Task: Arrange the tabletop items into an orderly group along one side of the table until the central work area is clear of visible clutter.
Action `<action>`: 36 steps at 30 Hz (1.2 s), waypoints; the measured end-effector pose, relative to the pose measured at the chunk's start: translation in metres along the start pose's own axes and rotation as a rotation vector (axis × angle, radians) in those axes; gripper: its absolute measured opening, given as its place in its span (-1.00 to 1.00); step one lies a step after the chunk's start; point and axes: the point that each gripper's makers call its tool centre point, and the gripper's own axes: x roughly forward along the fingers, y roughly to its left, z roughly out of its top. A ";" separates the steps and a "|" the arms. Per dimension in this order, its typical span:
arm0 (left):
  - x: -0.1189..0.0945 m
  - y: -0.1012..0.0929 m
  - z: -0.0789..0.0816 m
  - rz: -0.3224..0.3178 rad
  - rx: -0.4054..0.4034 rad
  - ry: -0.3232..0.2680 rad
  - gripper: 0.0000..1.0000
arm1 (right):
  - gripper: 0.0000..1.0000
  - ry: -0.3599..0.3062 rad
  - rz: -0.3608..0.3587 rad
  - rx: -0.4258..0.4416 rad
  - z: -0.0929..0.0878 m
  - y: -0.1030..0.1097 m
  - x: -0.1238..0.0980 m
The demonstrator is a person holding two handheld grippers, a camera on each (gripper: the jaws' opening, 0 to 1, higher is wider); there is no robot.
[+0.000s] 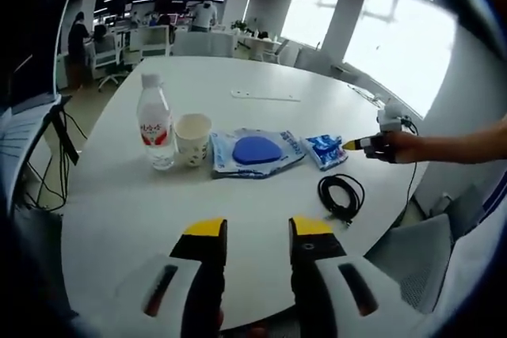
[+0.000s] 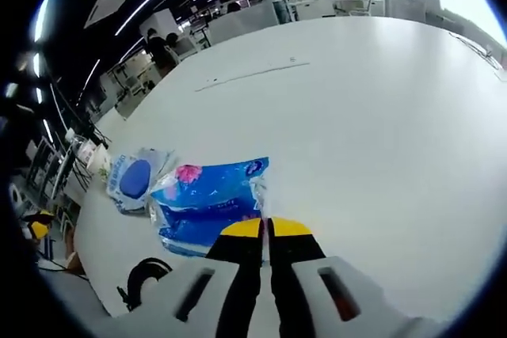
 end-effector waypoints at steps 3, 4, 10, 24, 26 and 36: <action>0.000 0.000 0.000 0.002 0.003 0.002 -0.41 | -1.00 -0.005 -0.005 -0.003 0.006 0.002 0.004; -0.001 0.001 0.000 0.003 -0.002 -0.001 -0.41 | -1.00 -0.005 -0.005 -0.011 0.009 0.003 0.005; -0.006 0.008 0.000 0.016 -0.015 -0.009 -0.41 | -1.00 -0.017 -0.013 0.000 0.018 0.004 0.006; -0.010 0.014 -0.006 0.029 -0.024 -0.007 -0.41 | -0.94 0.016 -0.030 -0.025 0.013 0.000 0.012; -0.011 0.014 -0.004 0.029 -0.025 -0.012 -0.41 | -0.94 0.013 -0.033 -0.024 0.013 0.000 0.010; -0.012 0.013 -0.002 0.026 -0.028 -0.027 -0.40 | -0.91 0.007 -0.018 -0.030 0.015 0.002 0.006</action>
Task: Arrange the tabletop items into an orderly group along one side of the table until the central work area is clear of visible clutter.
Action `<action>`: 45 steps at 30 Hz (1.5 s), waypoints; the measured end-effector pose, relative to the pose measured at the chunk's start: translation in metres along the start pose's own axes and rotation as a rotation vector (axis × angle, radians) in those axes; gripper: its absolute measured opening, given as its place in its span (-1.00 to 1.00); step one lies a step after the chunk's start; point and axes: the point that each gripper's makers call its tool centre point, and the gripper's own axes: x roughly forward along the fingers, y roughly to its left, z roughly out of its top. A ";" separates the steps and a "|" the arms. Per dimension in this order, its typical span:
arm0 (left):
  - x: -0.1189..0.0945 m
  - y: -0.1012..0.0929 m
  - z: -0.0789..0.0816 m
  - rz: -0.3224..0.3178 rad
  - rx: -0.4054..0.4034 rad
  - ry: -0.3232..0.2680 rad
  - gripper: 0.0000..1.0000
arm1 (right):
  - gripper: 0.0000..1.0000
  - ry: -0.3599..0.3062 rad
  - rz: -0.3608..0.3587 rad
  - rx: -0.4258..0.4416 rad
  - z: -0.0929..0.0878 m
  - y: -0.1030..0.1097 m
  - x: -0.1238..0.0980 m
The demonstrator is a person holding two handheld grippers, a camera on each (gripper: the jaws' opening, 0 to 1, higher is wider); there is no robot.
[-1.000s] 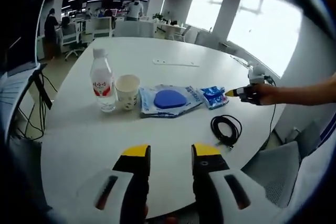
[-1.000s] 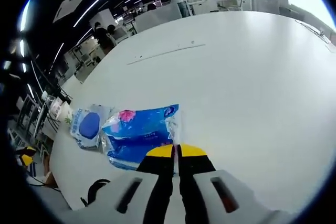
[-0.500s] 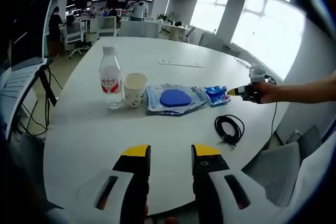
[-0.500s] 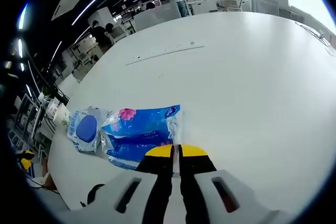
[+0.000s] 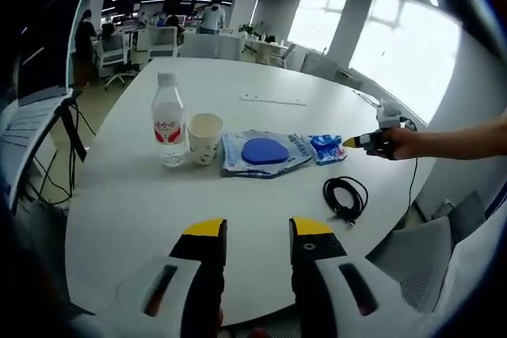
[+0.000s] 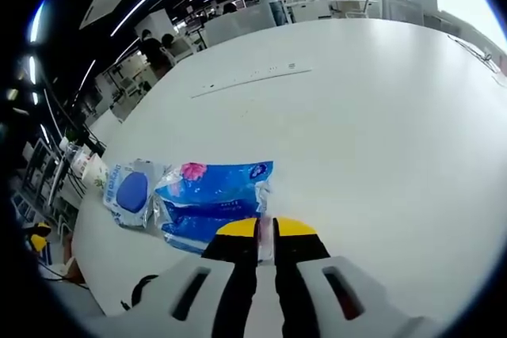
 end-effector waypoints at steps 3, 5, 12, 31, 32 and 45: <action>0.000 0.000 -0.001 -0.001 -0.002 0.000 -0.39 | -0.90 0.002 -0.001 -0.003 -0.002 -0.001 -0.002; 0.000 0.001 0.000 0.000 0.002 -0.002 -0.39 | -0.90 0.003 0.000 -0.003 -0.003 -0.001 -0.004; 0.000 0.002 0.003 -0.002 0.010 -0.009 -0.40 | -0.89 0.001 -0.002 -0.008 -0.005 0.002 -0.013; 0.011 -0.005 0.014 -0.029 0.033 -0.013 -0.40 | -0.87 0.013 0.015 0.015 -0.047 0.019 -0.048; 0.012 -0.006 0.014 -0.030 0.033 -0.014 -0.40 | -0.87 0.012 0.018 0.018 -0.048 0.020 -0.049; 0.014 -0.014 0.015 -0.049 0.051 -0.008 -0.41 | -0.86 0.006 0.067 -0.013 -0.057 0.031 -0.050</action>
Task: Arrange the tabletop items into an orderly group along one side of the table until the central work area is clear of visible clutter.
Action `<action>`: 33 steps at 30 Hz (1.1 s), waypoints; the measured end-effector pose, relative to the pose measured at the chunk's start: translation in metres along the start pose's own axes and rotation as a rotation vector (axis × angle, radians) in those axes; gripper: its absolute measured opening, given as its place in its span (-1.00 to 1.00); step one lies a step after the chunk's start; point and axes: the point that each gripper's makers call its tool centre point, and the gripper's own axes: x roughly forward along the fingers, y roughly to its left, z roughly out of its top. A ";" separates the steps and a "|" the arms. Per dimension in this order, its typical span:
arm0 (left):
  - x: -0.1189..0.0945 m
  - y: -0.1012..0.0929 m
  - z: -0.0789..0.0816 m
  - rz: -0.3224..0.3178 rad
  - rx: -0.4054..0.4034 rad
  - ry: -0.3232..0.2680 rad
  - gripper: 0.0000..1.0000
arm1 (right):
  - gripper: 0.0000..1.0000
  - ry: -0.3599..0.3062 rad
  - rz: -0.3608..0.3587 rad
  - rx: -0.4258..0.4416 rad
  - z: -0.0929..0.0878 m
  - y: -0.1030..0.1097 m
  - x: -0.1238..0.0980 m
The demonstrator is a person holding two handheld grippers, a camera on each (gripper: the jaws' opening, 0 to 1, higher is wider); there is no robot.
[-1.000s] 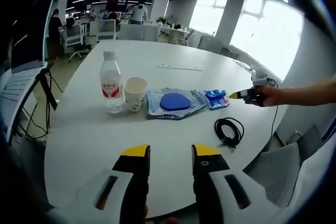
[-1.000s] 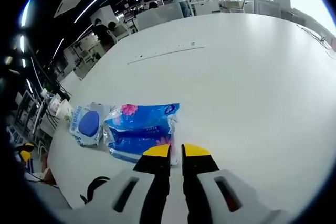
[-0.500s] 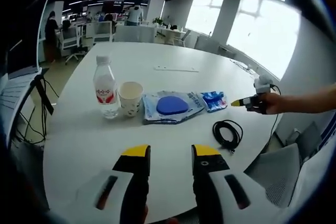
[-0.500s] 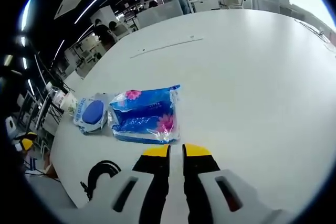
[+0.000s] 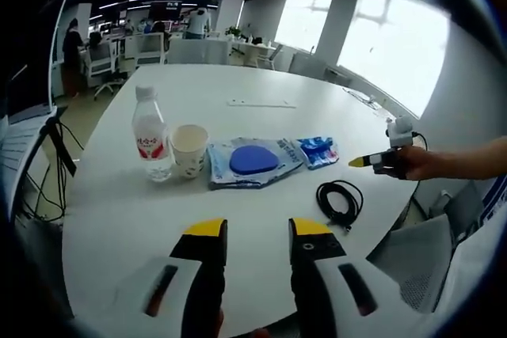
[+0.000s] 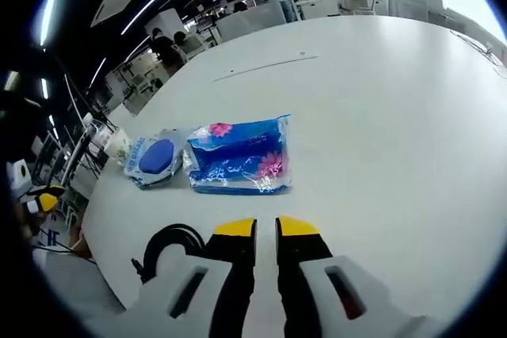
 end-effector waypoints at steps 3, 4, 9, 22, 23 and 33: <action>0.001 -0.002 0.000 -0.005 0.003 0.002 -0.41 | -0.86 0.004 0.018 -0.015 -0.002 0.005 0.001; 0.001 -0.002 0.000 -0.007 0.005 0.001 -0.41 | -0.86 0.008 0.024 -0.024 -0.004 0.006 0.003; 0.001 -0.004 0.001 -0.012 0.007 -0.004 -0.41 | -0.84 0.031 0.061 -0.074 -0.013 0.021 0.004; -0.002 -0.001 0.004 -0.017 0.009 -0.019 -0.40 | -0.74 0.093 0.093 -0.187 -0.035 0.041 0.005; -0.003 0.000 0.005 -0.016 0.007 -0.024 -0.40 | -0.73 0.093 0.094 -0.182 -0.035 0.042 0.005; -0.007 0.006 0.004 -0.017 0.001 -0.027 -0.41 | -0.67 0.083 0.086 -0.170 -0.035 0.043 0.000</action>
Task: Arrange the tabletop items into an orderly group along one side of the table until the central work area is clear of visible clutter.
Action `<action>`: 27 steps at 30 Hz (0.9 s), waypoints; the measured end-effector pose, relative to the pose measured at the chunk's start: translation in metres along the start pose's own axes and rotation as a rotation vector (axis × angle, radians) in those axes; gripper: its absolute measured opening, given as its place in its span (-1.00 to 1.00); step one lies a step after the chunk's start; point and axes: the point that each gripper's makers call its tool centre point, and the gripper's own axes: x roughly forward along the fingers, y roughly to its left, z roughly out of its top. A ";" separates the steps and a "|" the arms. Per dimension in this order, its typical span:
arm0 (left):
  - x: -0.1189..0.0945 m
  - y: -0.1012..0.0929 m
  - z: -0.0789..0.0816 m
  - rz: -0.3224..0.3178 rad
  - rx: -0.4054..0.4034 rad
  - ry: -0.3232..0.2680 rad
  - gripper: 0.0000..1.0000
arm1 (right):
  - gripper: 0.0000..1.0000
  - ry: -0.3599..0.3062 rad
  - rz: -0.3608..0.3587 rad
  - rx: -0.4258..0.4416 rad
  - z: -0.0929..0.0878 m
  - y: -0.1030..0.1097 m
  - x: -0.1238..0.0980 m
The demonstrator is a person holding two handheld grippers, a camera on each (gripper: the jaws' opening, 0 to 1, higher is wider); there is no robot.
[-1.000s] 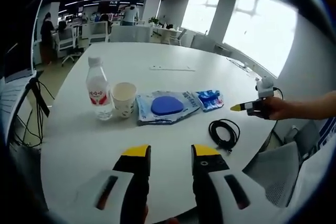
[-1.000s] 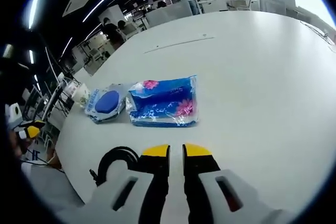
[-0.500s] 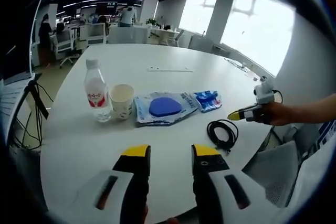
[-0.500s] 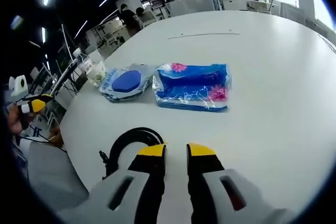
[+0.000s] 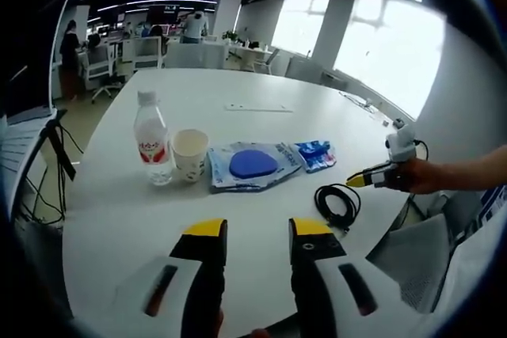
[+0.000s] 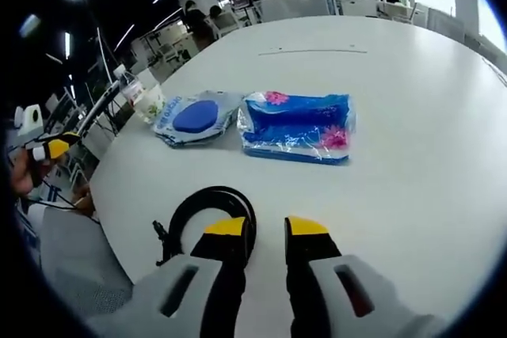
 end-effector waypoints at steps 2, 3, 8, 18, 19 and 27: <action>0.000 0.001 0.000 0.001 -0.002 -0.001 -0.41 | -0.67 -0.004 -0.003 -0.003 0.000 0.001 -0.001; 0.000 0.002 -0.001 0.001 -0.003 -0.002 -0.41 | -0.67 -0.005 -0.003 -0.003 0.000 0.001 -0.001; -0.001 0.003 -0.001 0.002 -0.007 -0.004 -0.41 | -0.65 -0.025 0.008 -0.003 0.003 0.010 -0.006; -0.003 0.000 -0.003 -0.003 -0.005 -0.002 -0.41 | -0.65 0.040 0.035 -0.065 -0.013 0.023 0.007; -0.003 0.000 -0.003 -0.003 -0.004 -0.002 -0.41 | -0.64 0.064 0.033 -0.090 -0.017 0.024 0.009; -0.007 0.002 -0.006 0.002 -0.010 -0.001 -0.42 | -0.72 0.094 0.017 -0.123 -0.019 0.025 0.017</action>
